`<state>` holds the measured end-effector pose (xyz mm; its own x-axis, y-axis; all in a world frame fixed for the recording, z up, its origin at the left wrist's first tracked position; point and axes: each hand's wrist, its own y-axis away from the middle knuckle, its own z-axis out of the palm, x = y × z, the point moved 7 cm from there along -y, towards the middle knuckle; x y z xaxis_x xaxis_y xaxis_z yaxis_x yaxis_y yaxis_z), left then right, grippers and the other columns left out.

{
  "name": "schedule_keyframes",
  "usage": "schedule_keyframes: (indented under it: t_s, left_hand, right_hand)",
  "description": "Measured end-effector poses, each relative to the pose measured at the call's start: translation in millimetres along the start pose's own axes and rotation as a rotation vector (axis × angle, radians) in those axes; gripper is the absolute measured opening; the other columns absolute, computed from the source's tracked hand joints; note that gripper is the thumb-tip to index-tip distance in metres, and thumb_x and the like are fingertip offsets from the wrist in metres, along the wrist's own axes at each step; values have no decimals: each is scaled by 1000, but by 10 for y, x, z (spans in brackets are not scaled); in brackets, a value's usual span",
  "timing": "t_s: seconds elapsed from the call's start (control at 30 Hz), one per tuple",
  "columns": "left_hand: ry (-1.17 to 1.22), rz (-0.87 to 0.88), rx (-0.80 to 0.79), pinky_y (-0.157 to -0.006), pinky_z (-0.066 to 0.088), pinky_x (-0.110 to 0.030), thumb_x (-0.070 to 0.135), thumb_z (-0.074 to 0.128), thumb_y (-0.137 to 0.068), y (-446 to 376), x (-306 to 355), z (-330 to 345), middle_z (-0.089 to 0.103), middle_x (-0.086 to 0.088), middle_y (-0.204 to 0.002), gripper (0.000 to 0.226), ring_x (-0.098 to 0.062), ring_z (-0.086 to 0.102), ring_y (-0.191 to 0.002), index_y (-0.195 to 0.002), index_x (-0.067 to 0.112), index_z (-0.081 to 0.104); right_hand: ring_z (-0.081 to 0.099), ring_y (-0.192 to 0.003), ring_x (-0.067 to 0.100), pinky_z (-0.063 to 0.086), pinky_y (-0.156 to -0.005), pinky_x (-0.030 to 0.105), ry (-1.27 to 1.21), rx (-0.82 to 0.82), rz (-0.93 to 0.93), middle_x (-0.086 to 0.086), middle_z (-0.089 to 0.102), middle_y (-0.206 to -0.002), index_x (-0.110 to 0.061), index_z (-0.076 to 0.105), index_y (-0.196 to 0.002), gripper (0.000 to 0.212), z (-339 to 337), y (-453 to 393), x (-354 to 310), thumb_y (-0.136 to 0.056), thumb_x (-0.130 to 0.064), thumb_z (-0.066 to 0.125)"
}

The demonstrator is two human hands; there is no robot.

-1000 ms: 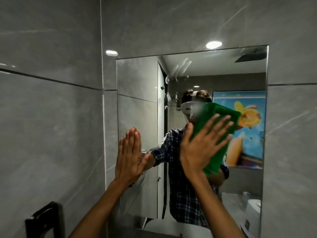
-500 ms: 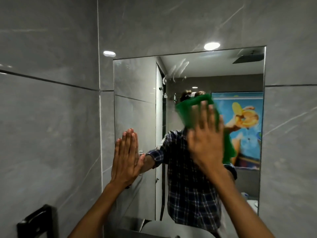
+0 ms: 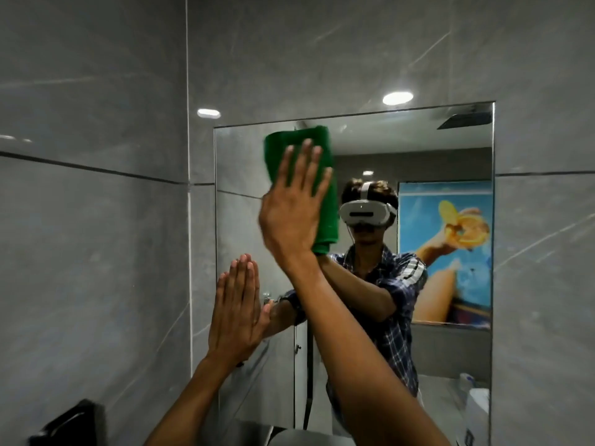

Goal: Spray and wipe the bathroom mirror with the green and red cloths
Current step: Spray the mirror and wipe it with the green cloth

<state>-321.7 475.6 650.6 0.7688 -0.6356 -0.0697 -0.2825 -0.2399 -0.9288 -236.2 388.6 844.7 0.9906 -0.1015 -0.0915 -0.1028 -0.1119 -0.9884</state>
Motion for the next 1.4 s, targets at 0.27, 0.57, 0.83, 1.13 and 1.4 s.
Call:
schedule_keyframes:
  t_s: [0.27,0.57,0.83,1.13,1.4]
  left_hand:
    - [-13,-21,-33,-133,3,-47,46,24,-103,1,-37,13,6,-15,-176,76,-31,10,-163,-164,3,11]
    - [0,-22,-40,-133,5,-49,49,17,-103,2,-15,20,6,-17,-175,77,-33,10,-163,-164,1,11]
    - [5,-11,-11,-133,0,-46,45,21,-103,1,-5,6,6,-16,-175,76,-32,10,-163,-164,2,11]
    - [23,-19,6,-130,14,-51,52,18,-105,11,-27,-14,19,-21,-172,76,-33,21,-160,-164,4,12]
    - [-24,-2,15,-132,10,-52,50,20,-103,18,-74,60,7,-16,-175,78,-32,10,-163,-164,3,12]
  right_hand:
    - [-2,-162,27,-7,-131,51,175,-201,-519,10,-1,-175,-19,7,-166,79,-218,300,780,-99,-42,42]
    - [11,-160,38,17,-128,61,172,243,513,20,11,-173,-12,10,-165,72,-1125,-519,2087,-102,-40,28]
    - [10,-160,40,14,-129,60,51,199,283,24,10,-172,-5,12,-164,75,-318,-541,442,-100,-37,34]
    - [0,-163,30,-3,-132,52,96,-288,-656,14,7,-175,-15,15,-166,72,517,142,-727,-103,-42,40]
    - [-8,-162,27,-11,-131,44,208,-25,-104,13,-11,-174,-26,8,-167,80,-584,554,1554,-97,-46,42]
